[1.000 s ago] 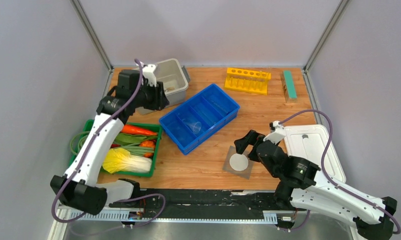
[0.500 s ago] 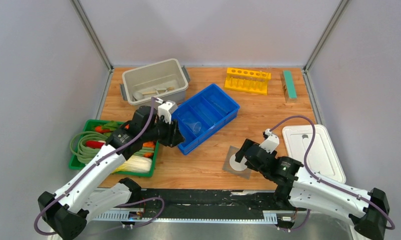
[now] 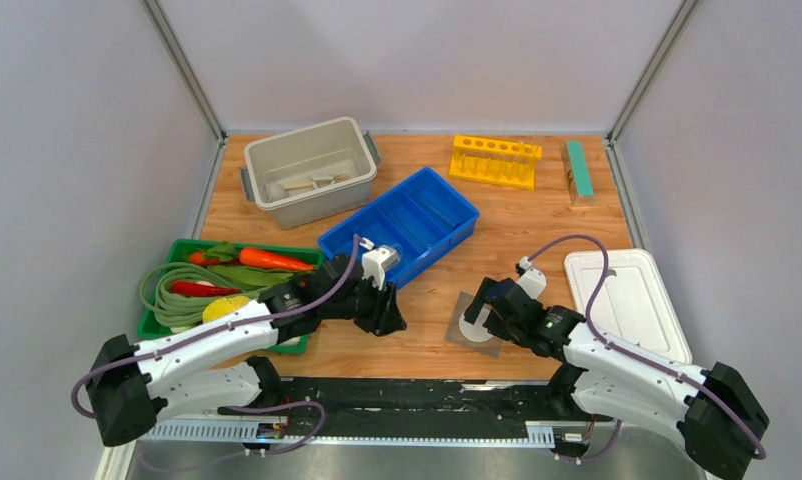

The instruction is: Organize the chemistry lab equipment

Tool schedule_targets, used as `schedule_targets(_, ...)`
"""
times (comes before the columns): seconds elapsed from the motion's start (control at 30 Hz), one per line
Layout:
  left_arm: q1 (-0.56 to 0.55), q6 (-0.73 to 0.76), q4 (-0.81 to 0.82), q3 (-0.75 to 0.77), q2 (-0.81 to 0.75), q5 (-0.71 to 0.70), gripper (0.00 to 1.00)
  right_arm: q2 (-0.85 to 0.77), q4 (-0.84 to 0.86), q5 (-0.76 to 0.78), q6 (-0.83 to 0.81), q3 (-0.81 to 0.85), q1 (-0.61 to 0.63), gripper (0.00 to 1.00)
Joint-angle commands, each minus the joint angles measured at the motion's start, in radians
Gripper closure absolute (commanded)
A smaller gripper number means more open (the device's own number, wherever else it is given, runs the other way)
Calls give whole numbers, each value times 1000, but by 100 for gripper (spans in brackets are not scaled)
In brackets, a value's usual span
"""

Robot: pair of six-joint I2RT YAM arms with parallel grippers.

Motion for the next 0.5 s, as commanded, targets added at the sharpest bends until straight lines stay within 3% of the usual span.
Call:
schedule_targets(0.0, -56, -127, 199, -49, 70, -54, 51, 38, 113, -74, -33, -7, -4, 1)
schedule_targets(0.2, -83, -212, 331, -83, 176, -103, 48, 46, 194, -166, 20, -47, -4, 3)
schedule_targets(0.37, -104, -276, 440, -103, 272, -125, 48, -55, 326, -228, 149, -150, -2, 8)
schedule_targets(0.47, -115, -311, 486, -99, 355, -106, 48, -150, 323, -205, 215, -190, -2, 9)
